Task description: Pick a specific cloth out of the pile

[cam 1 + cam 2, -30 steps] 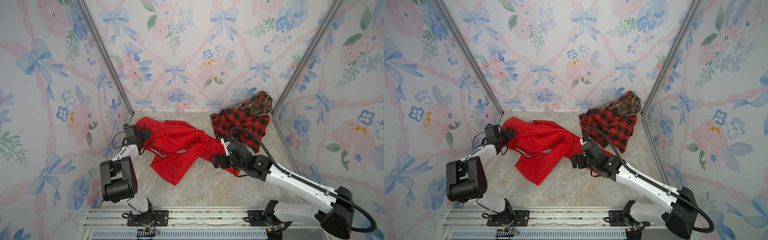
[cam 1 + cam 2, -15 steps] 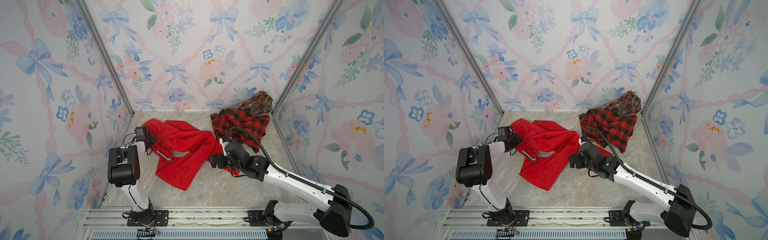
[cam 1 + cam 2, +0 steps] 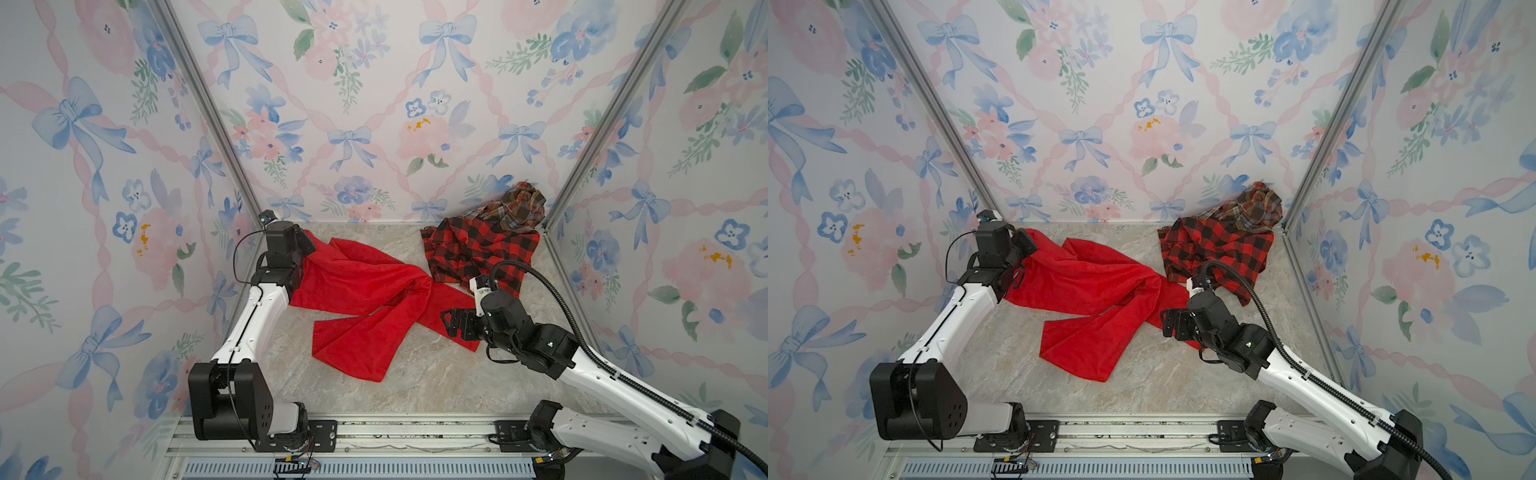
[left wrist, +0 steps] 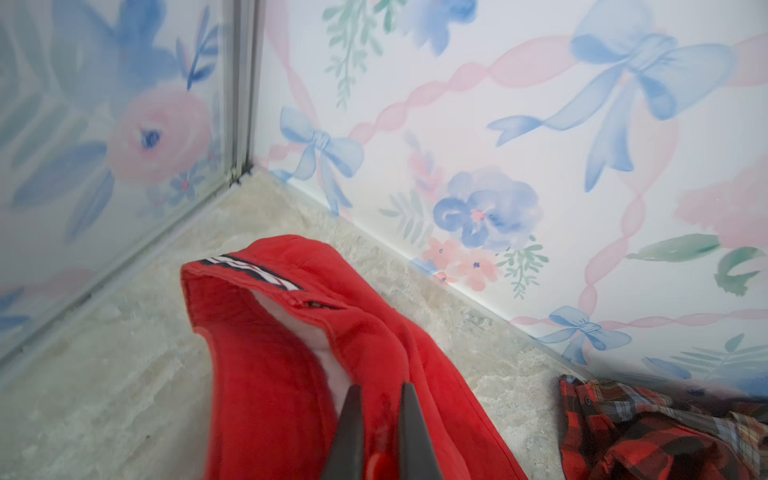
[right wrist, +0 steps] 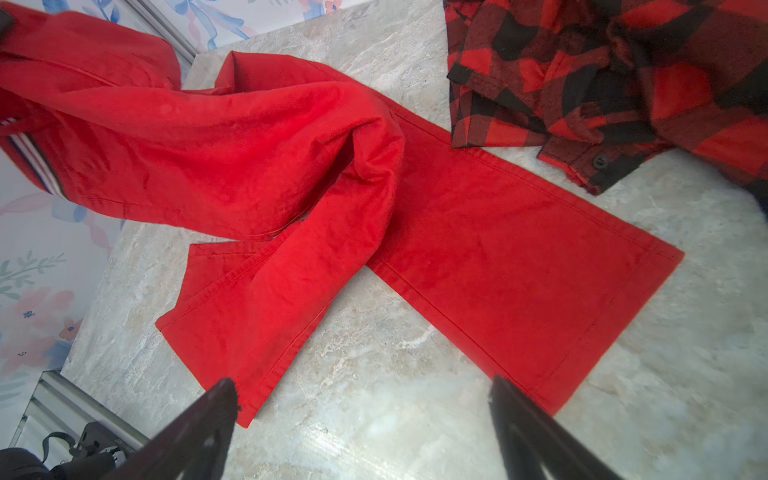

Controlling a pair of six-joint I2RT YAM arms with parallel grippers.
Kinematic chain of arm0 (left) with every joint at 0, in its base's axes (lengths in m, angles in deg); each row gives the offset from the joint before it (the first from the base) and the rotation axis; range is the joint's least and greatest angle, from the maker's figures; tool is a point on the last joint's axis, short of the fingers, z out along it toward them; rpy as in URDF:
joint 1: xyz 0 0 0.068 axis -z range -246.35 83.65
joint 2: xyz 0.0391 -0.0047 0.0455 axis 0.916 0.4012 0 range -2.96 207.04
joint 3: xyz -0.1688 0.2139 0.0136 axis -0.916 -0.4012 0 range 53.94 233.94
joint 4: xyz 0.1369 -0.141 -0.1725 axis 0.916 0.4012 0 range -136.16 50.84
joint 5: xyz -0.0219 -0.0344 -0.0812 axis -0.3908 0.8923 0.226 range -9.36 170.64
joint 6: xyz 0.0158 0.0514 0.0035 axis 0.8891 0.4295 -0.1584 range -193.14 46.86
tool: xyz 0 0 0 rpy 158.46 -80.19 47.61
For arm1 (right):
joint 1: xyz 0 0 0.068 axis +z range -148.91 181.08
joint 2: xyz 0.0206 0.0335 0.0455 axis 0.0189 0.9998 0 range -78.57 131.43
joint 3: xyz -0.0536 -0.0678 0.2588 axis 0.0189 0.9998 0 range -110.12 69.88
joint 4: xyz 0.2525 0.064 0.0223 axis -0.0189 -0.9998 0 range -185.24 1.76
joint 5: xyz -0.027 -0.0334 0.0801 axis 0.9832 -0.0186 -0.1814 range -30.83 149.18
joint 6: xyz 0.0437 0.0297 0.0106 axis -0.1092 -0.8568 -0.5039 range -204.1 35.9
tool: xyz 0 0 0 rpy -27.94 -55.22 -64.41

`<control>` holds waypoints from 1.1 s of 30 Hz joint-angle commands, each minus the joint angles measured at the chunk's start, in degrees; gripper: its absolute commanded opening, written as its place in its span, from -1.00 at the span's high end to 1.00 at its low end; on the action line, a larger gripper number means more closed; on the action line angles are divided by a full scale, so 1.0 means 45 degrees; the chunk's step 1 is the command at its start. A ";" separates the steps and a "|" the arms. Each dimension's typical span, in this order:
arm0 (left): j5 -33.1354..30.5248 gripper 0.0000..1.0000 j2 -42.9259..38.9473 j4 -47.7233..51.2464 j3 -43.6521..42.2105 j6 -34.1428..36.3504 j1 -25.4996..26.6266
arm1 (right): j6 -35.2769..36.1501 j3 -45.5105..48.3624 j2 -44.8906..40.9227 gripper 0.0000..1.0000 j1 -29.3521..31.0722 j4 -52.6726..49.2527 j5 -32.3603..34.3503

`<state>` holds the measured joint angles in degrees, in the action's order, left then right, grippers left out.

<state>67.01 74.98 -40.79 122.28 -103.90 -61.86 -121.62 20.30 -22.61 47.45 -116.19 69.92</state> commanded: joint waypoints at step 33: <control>-0.9951 1.00 0.3048 -1.1592 0.7964 1.9527 0.1830 | 0.0305 -0.1045 0.0993 -0.94 -0.0800 -0.0306 -0.0779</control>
<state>18.55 92.74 -87.85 159.07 -15.78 -53.51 -120.98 16.49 -18.02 44.50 -117.19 67.10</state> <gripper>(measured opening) 0.078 0.968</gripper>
